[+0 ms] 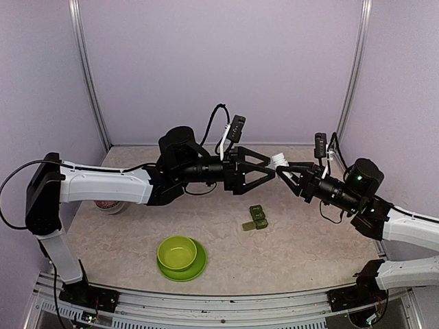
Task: Sort the pills into containers
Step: Unscrew the lid of the pill bottle from the pill bottle.
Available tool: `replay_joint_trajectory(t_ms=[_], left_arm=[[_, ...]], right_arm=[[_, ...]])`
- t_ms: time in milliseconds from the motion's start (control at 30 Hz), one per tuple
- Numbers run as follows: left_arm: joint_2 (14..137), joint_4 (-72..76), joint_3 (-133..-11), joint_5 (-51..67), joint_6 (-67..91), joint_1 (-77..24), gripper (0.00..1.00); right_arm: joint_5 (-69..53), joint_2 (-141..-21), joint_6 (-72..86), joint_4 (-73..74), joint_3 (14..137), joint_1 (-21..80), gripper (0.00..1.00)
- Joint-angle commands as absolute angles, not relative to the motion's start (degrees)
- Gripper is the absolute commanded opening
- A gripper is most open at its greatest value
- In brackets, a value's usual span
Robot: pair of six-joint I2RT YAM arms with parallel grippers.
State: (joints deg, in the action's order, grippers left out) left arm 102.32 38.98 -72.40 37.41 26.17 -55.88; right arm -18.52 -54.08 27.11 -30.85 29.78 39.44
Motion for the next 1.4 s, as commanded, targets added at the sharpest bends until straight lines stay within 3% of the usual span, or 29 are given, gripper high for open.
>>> replay_joint_trajectory(t_ms=[0,400,733,1033,1367], left_arm=[[98.9,39.6,-71.3,39.2,24.9,-56.2,0.98],[99.6,38.2,-72.1,37.3,24.6,-53.6,0.98],[102.7,38.0,-75.4,39.5,24.3,-55.2,0.91],[103.0,37.9,-75.2,39.7,24.3,-55.4,0.79],[103.5,37.4,-75.2,39.7,24.1,-55.4,0.57]], right_arm=[[-16.6,-51.9,25.8,-28.7,29.0,37.6,0.06],[-33.6,-55.3,24.1,-32.8,31.2,37.8,0.06],[-34.6,-63.5,25.9,-38.9,33.5,41.4,0.06],[-34.0,-65.5,28.0,-40.8,34.2,42.1,0.06],[-29.6,-63.7,27.3,-39.3,33.1,42.1,0.06]])
